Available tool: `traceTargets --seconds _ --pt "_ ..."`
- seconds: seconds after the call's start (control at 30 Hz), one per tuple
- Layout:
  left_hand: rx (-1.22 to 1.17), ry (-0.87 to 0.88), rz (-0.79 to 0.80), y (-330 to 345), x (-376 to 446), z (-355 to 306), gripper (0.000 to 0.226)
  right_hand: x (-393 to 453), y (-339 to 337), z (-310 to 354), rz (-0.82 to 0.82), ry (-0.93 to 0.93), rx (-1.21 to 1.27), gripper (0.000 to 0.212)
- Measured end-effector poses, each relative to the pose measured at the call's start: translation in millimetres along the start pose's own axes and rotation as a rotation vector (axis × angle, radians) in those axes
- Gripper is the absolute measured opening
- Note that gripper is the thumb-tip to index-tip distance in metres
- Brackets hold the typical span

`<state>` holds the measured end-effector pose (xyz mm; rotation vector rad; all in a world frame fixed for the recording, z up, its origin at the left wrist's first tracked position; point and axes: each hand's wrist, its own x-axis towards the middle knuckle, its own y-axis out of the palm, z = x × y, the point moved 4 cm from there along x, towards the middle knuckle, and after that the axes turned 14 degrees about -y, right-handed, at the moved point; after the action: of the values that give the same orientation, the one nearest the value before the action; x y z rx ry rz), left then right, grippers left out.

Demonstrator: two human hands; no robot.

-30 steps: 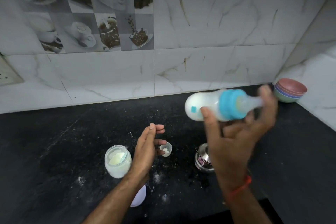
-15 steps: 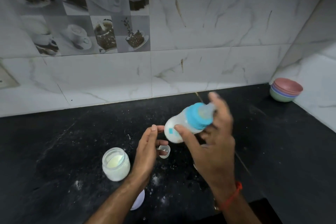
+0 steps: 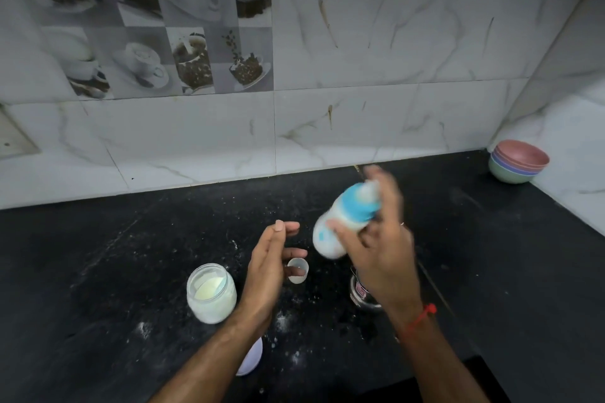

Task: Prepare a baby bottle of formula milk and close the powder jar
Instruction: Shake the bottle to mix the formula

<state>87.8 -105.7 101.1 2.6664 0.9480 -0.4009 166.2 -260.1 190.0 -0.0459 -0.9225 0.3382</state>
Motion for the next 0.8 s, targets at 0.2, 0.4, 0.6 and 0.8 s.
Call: traceTargets --seconds 0.2,0.4,0.6,0.8 --pt "0.134 0.096 0.195 15 -8 -1 0.041 -14 15 -13 -0.003 0.338 0.213 0.085" --pt "0.098 -0.043 0.165 25 -12 -4 0.063 -5 21 -21 0.156 0.518 0.436 0.074" --pt "-0.216 -0.518 0.48 30 -17 -10 0.068 3 12 -25 0.224 0.58 0.605 0.076" --pt "-0.012 -0.372 0.397 32 -8 -12 0.083 17 7 -17 0.107 0.464 0.492 0.082"
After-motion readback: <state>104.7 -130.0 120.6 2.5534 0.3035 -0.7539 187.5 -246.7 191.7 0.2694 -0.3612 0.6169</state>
